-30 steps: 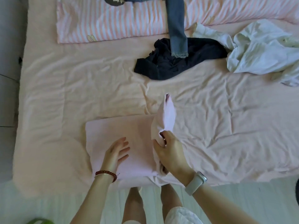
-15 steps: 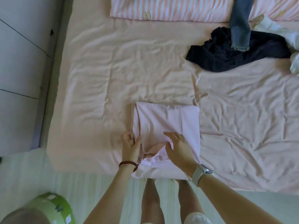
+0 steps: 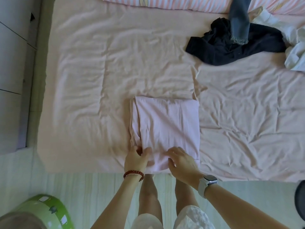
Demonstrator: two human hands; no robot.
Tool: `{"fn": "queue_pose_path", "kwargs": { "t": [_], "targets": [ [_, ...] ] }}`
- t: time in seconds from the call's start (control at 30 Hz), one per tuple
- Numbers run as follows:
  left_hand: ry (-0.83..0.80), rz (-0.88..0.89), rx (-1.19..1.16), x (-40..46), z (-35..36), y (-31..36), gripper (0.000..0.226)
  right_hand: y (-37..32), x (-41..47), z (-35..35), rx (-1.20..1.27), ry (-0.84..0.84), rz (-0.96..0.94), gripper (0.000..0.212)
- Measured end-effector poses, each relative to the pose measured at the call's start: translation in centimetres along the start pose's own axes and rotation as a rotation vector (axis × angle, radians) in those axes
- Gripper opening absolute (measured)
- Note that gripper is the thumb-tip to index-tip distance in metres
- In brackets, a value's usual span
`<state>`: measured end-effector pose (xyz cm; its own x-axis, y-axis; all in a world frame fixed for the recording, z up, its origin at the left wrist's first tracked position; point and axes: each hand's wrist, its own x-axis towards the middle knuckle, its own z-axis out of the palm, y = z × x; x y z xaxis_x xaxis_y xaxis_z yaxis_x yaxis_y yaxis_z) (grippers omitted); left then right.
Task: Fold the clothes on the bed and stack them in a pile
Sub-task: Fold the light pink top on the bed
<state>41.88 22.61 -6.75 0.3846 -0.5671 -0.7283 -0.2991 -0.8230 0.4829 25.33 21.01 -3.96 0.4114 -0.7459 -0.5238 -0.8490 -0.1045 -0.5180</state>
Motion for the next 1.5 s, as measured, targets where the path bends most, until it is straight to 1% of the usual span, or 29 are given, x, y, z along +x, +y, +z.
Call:
{"fn": "queue_pose_path", "kwargs": {
  "t": [0.03,0.07,0.1,0.13,0.2,0.27,0.33,0.4,0.47,0.57,0.63,0.67,0.73,0.77,0.8,0.83,0.9,0.93,0.97,1.0,1.07,1.1,1.13,1.2,1.27,1.33,1.4,1.5],
  "targets": [
    [0.014,0.058,0.003,-0.2,0.1,0.1,0.025,0.1,0.1,-0.2,-0.069,0.088,0.004,0.034],
    [0.039,0.125,-0.009,-0.5,0.1,0.1,0.032,0.3,0.1,-0.3,-0.145,0.124,-0.001,0.035],
    [0.065,0.173,-0.047,-0.8,0.1,0.1,0.035,0.5,-0.1,-0.4,-0.220,0.126,-0.013,0.039],
    [0.091,0.190,-0.099,-1.2,0.0,0.0,0.034,0.7,-0.5,-0.3,-0.272,0.108,-0.023,0.044],
    [0.122,0.152,-0.201,-2.0,-0.2,-0.6,0.023,1.4,-2.1,0.3,-0.320,0.067,-0.007,0.056],
    [0.138,0.131,-0.249,-2.4,-0.2,-1.2,0.013,2.7,-3.6,1.0,-0.328,0.033,0.068,0.057],
    [0.160,0.135,-0.277,-2.5,-0.2,-1.3,0.011,4.3,-4.2,1.2,-0.230,0.018,0.215,0.048],
    [0.147,0.105,-0.318,-2.2,-0.1,-0.6,0.016,5.9,-4.3,1.2,-0.192,-0.001,0.361,0.039],
    [0.112,0.064,-0.323,-1.8,0.0,-0.2,0.022,7.0,-4.3,1.2,-0.159,0.025,0.412,0.031],
    [0.073,0.034,-0.268,-1.4,-0.2,-0.1,0.025,7.3,-3.8,0.8,-0.092,-0.027,0.423,0.016],
    [0.078,0.065,-0.250,-1.4,-0.3,-0.2,0.022,7.2,-3.7,0.7,0.004,0.018,0.456,0.003],
    [0.103,0.110,-0.220,-1.5,-0.4,-0.3,0.020,7.1,-3.9,0.9,0.078,0.087,0.501,0.005],
    [0.171,0.218,-0.135,-1.9,-0.4,-0.4,0.018,6.7,-4.8,1.4,0.297,0.260,0.657,0.013],
    [0.197,0.247,-0.121,-2.2,-0.3,-0.5,0.017,6.5,-5.4,2.0,0.414,0.312,0.739,0.014],
    [0.216,0.252,-0.126,-2.4,-0.3,-0.7,0.016,6.2,-6.1,2.8,0.515,0.306,0.805,0.013],
    [0.227,0.237,-0.130,-2.4,-0.3,-1.0,0.016,6.2,-6.7,3.7,0.566,0.235,0.848,0.010],
    [0.195,0.162,-0.120,-2.1,-0.3,-1.5,0.014,6.4,-7.6,4.8,0.516,0.017,0.901,0.004],
    [0.154,0.119,-0.109,-1.9,-0.4,-1.7,0.013,6.6,-7.8,4.9,0.489,-0.038,0.916,0.007],
    [0.105,0.083,-0.107,-1.6,-0.6,-1.9,0.012,7.0,-7.6,4.8,0.481,-0.030,0.910,0.015],
    [0.058,0.061,-0.122,-1.3,-0.7,-2.0,0.011,7.4,-7.3,4.6,0.465,0.032,0.885,0.023],
    [-0.025,0.053,-0.167,-1.0,-1.1,-1.9,0.005,7.7,-6.4,3.7,0.446,0.245,0.823,0.030],
    [-0.063,0.059,-0.174,-0.9,-1.3,-1.9,0.008,7.7,-5.8,3.2,0.468,0.311,0.783,0.032],
    [-0.104,0.060,-0.181,-0.9,-1.4,-1.9,0.012,7.5,-5.3,2.8,0.502,0.322,0.734,0.033],
    [-0.160,0.021,-0.242,-1.3,-1.8,-2.2,0.018,6.9,-4.5,2.3,0.618,0.249,0.729,0.035],
    [-0.143,-0.043,-0.357,-1.7,-2.2,-2.8,0.023,6.4,-3.9,2.3,0.839,0.244,0.850,0.031],
    [-0.125,-0.114,-0.492,-1.9,-2.7,-3.3,0.024,6.2,-3.4,2.2,1.073,0.254,0.980,0.021],
    [-0.145,-0.175,-0.628,-2.0,-3.0,-3.6,0.025,6.1,-3.2,2.1,1.186,0.239,1.058,0.018],
    [-0.173,-0.239,-0.833,-2.1,-3.3,-3.7,0.030,6.3,-3.9,2.2,1.301,0.282,1.109,0.011]
  ]
}}
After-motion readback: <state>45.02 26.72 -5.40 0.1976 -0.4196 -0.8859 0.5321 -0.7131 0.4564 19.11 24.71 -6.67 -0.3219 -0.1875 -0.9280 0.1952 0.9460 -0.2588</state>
